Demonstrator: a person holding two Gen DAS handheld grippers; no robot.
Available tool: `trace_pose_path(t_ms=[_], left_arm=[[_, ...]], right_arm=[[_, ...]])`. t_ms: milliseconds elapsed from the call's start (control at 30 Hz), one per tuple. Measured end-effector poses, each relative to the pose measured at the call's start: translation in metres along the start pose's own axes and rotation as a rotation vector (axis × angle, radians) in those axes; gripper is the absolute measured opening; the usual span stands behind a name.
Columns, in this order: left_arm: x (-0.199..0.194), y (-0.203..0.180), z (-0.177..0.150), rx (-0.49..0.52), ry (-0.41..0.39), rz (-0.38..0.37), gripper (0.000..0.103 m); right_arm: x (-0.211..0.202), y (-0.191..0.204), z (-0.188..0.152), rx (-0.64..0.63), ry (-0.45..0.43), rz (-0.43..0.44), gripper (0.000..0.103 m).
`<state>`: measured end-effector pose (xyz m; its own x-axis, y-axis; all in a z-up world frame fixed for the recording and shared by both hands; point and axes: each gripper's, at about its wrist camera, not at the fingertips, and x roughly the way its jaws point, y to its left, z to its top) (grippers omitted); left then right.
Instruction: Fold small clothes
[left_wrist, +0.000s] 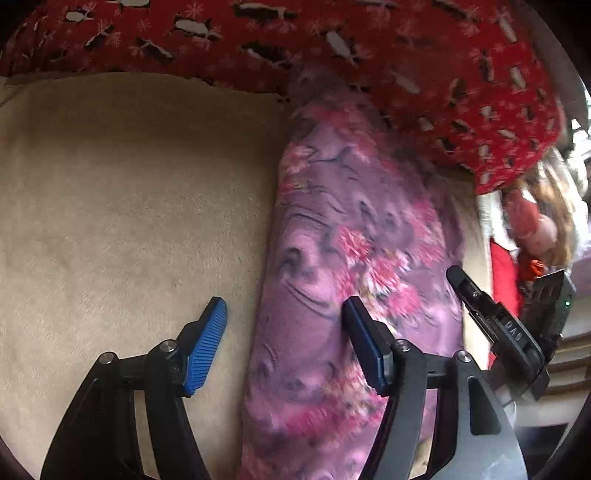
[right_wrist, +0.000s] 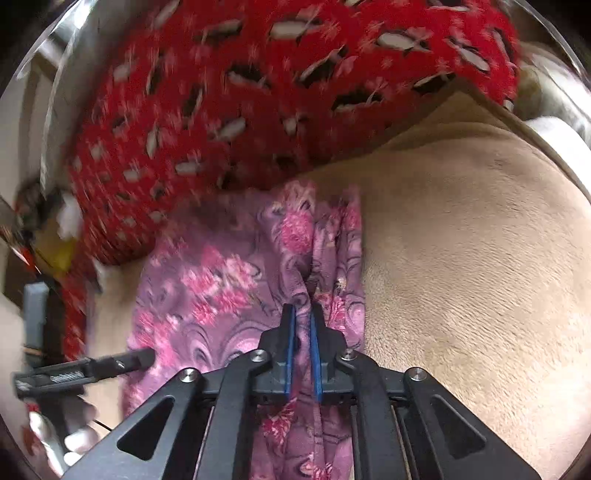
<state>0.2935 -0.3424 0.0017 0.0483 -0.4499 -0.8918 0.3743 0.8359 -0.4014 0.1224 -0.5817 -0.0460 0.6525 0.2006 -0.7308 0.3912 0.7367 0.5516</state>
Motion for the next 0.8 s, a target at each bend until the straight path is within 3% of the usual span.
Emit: trace_pose_path(t_ms=[100, 167, 267, 433, 567, 667, 800], left_arm=[[-0.017, 0.010, -0.005, 0.003, -0.023, -0.027, 0.066], [-0.019, 0.017, -0.006, -0.024, -0.013, -0.053, 0.066], [-0.013, 0.020, -0.011, -0.067, 0.021, -0.113, 0.066], [0.005, 0.002, -0.022, -0.028, 0.068, -0.113, 0.066], [0.006, -0.004, -0.024, 0.010, 0.057, -0.097, 0.069], [0.006, -0.004, -0.023, 0.001, 0.060, -0.105, 0.069], [0.011, -0.003, -0.020, -0.028, 0.070, -0.137, 0.078]], right_arm=[[-0.033, -0.012, -0.002, 0.076, -0.064, 0.113, 0.023], [-0.044, -0.020, -0.003, 0.107, -0.083, 0.119, 0.051], [-0.045, -0.031, -0.014, 0.140, -0.055, 0.125, 0.052], [-0.013, -0.022, -0.027, 0.097, 0.052, 0.112, 0.058], [-0.015, -0.001, -0.026, 0.001, 0.028, 0.026, 0.058], [-0.004, 0.007, -0.025, -0.040, 0.078, -0.013, 0.063], [0.004, 0.011, -0.027, -0.056, 0.097, 0.020, 0.074]])
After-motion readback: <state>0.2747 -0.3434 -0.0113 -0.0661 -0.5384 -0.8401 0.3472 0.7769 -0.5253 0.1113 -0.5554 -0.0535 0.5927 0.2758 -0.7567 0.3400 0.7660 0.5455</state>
